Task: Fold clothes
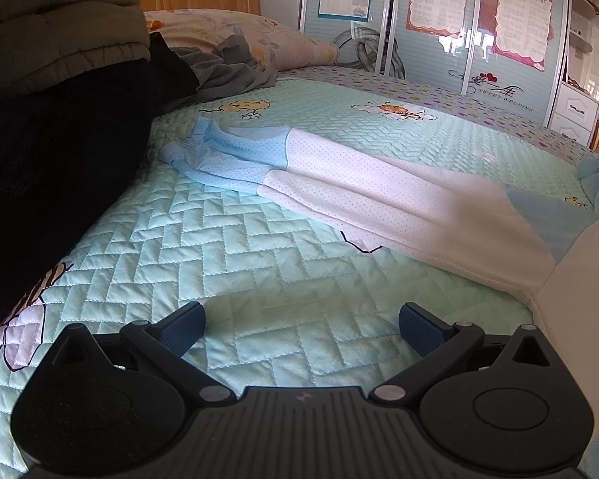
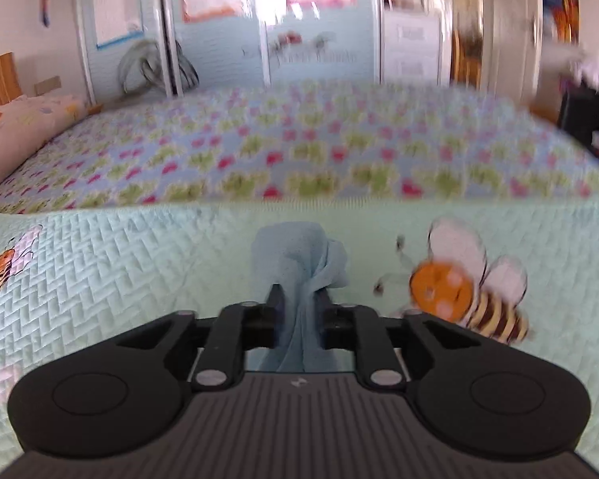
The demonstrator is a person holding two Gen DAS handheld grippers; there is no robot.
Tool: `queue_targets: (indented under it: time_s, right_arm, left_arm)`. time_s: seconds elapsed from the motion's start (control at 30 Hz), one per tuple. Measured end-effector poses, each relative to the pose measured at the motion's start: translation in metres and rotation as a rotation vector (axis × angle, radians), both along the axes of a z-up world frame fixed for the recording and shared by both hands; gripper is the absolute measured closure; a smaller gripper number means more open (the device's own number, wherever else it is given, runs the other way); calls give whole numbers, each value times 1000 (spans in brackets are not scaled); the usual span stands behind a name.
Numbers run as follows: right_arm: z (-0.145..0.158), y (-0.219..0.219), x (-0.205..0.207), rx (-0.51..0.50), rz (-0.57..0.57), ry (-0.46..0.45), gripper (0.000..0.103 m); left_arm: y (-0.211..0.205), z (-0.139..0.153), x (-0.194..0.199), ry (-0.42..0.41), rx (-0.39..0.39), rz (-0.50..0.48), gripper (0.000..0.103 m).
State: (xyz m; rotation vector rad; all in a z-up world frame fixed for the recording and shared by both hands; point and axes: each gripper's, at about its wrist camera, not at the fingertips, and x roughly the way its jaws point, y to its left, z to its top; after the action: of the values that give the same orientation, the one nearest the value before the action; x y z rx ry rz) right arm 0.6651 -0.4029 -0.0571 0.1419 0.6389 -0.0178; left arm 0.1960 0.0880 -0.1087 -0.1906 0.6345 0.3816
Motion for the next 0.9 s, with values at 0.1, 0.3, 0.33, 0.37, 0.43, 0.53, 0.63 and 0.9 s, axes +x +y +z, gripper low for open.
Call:
queue_targets:
  time_s: [0.1, 0.3, 0.33, 0.37, 0.43, 0.53, 0.63, 0.9]
  right_arm:
    - [20, -9, -25, 117, 0, -204, 68]
    - [27, -27, -41, 38, 19, -84, 30]
    - [21, -32, -43, -1, 6, -44, 30]
    - [13, -39, -43, -20, -8, -1, 30]
    - [-10, -59, -42, 48, -33, 93, 33]
    - [-34, -69, -43, 134, -52, 134, 35]
    - [-41, -55, -37, 139, -23, 139, 40]
    - [-5, 42, -5, 195, 253, 70, 90]
  left_arm:
    - [0, -1, -1, -1, 1, -1, 0]
    - [0, -1, -5, -10, 1, -3, 0]
    - [0, -1, -6, -13, 0, -2, 0]
    - [0, 0, -6, -15, -2, -2, 0]
    - [0, 0, -6, -14, -2, -2, 0]
    - [-2, -1, -5, -10, 4, -2, 0]
    - [-3, -1, -5, -7, 6, -3, 0]
    - [-5, -2, -4, 0, 14, -4, 0]
